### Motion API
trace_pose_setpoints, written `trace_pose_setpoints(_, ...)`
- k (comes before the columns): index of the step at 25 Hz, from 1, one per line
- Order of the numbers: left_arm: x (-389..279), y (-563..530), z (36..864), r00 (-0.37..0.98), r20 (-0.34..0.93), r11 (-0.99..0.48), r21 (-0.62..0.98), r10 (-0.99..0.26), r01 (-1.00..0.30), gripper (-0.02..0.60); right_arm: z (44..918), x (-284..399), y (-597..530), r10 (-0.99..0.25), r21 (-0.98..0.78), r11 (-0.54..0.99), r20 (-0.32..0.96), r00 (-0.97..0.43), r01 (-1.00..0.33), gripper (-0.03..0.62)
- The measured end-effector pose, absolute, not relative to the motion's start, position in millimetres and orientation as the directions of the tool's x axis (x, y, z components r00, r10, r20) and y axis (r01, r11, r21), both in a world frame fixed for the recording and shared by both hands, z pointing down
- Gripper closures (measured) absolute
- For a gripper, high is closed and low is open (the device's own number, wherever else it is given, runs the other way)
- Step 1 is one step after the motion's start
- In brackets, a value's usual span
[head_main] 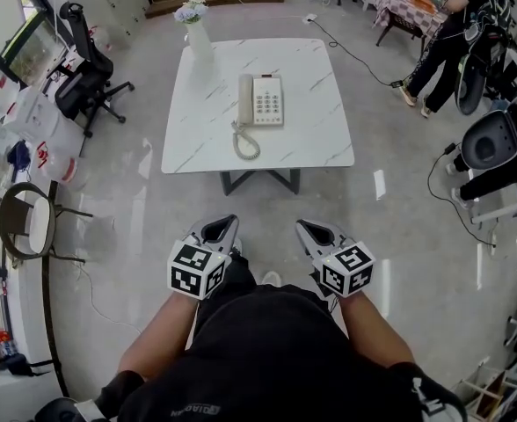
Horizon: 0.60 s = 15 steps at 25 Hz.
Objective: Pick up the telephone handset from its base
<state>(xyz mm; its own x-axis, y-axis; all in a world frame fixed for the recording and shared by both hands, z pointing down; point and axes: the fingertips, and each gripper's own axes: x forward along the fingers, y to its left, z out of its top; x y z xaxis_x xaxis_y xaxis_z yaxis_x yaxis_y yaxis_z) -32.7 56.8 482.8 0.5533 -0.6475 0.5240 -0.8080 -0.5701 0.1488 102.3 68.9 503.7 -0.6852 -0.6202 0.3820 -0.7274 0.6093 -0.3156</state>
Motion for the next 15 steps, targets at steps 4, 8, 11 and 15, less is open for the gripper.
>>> trace_pose_setpoints(4,-33,47,487,0.563,0.524,-0.575,0.161,-0.639,-0.802,0.58,508,99,61,-0.619,-0.318,0.605,0.388,-0.683,-0.729,0.592)
trace_pose_setpoints(8,-33,28,488,0.573,0.511,-0.578,0.17,-0.64,-0.798,0.58,512,97,48,-0.621,-0.318,0.6,0.393,-0.678,-0.734,0.593)
trace_pose_setpoints(11,-35,13,487,0.576,0.505,-0.579,0.172,-0.642,-0.797,0.58,512,94,37,-0.618,-0.312,0.601,0.401,-0.676,-0.736,0.592)
trace_pose_setpoints(15,-41,-8,491,0.575,0.507,-0.572,0.182,-0.642,-0.8,0.58,514,94,17,-0.622,-0.305,0.594,0.413,-0.665,-0.745,0.592)
